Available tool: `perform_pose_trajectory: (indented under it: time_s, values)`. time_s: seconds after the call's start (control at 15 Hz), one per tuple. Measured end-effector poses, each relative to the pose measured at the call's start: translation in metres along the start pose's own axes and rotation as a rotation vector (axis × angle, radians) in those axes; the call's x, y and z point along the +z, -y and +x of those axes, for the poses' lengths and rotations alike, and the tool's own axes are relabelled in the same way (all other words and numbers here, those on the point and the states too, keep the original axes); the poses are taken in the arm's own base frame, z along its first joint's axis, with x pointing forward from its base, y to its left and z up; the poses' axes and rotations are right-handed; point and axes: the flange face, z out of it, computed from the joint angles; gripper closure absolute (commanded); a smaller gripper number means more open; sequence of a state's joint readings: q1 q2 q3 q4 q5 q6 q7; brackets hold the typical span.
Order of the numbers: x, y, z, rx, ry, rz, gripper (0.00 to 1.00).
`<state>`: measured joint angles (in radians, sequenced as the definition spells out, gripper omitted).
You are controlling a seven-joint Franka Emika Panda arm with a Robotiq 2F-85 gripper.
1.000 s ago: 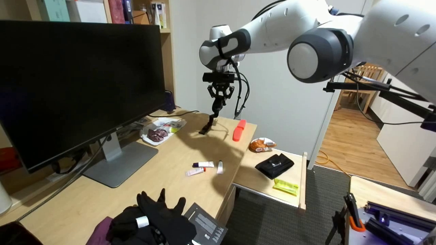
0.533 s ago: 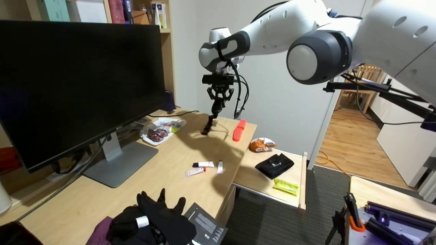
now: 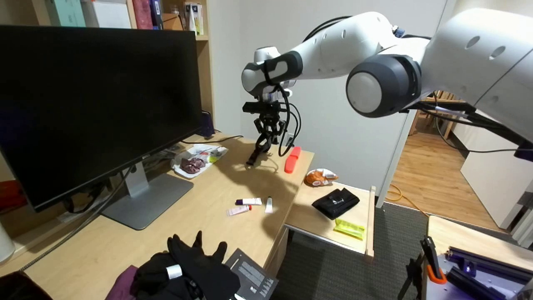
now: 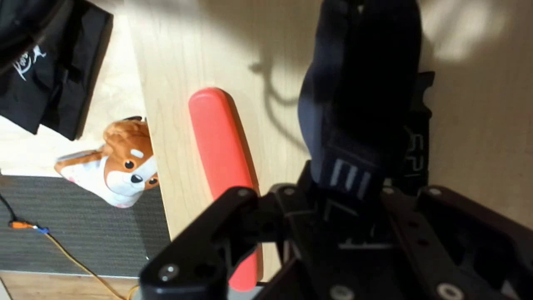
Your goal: Move the black ribbon to the right
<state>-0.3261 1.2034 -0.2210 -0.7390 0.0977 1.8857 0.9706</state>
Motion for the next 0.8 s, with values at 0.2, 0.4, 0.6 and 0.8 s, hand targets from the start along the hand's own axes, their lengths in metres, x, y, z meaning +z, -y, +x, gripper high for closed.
perform_pose_trajectory:
  time_s: [0.2, 0.4, 0.6, 0.8]
  values:
    - [0.02, 0.001, 0.0, 0.077, 0.013, -0.007, 0.92]
    - [0.035, 0.002, 0.0, 0.122, 0.019, -0.011, 0.91]
    - [0.052, 0.002, -0.002, 0.155, 0.022, -0.022, 0.91]
    - [0.069, 0.002, -0.006, 0.16, 0.028, -0.035, 0.73]
